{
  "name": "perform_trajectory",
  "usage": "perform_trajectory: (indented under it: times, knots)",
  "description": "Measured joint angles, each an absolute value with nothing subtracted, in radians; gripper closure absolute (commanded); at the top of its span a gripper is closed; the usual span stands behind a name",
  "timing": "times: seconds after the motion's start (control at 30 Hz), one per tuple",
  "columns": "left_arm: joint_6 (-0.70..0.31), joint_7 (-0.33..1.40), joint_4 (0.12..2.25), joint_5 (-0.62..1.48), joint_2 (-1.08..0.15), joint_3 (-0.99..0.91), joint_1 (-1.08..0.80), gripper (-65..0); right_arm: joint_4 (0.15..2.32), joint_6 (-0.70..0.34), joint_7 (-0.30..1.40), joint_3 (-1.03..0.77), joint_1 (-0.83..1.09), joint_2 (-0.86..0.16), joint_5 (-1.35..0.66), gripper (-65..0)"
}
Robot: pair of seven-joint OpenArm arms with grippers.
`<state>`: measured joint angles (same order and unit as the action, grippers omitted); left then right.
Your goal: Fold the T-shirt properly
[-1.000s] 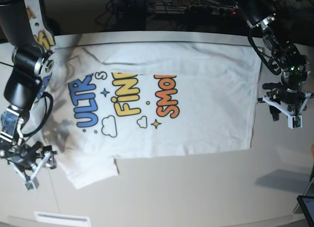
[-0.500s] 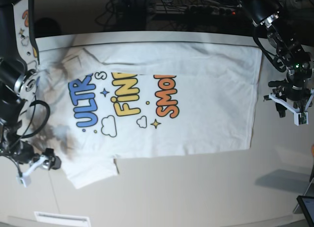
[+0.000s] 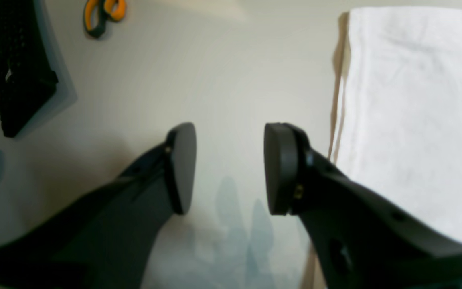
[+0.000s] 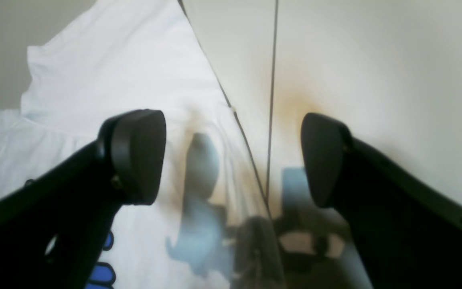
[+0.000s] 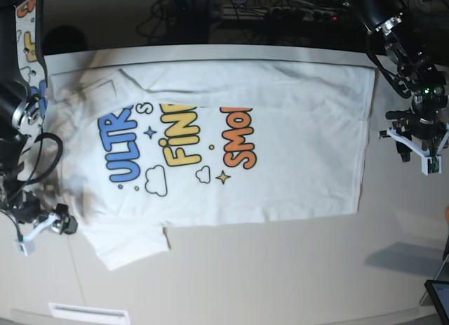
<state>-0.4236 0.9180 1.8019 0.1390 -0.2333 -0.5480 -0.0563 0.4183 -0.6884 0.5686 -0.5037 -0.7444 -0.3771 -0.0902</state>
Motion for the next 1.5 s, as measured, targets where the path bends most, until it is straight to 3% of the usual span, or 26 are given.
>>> perform_trajectory:
  times: [0.33,0.67,1.5]
  knots:
    - [-0.424,0.92,1.802,0.139,-0.239,-0.548,-0.07,-27.9,0.416,-0.69,0.512,-0.374,-0.736,-0.365,-0.089,-50.6]
    - [-0.424,0.92,1.802,0.139,-0.239,-0.548,-0.07,-27.9,0.382,-0.577,0.435,-0.373,-0.723,-0.351,-0.09,-50.6]
    - [-0.424,0.92,1.802,0.139,-0.252,-0.548,-0.07,-27.9,0.324,-0.582,0.369,-0.373,-0.72,-0.318,-0.113,-50.2]
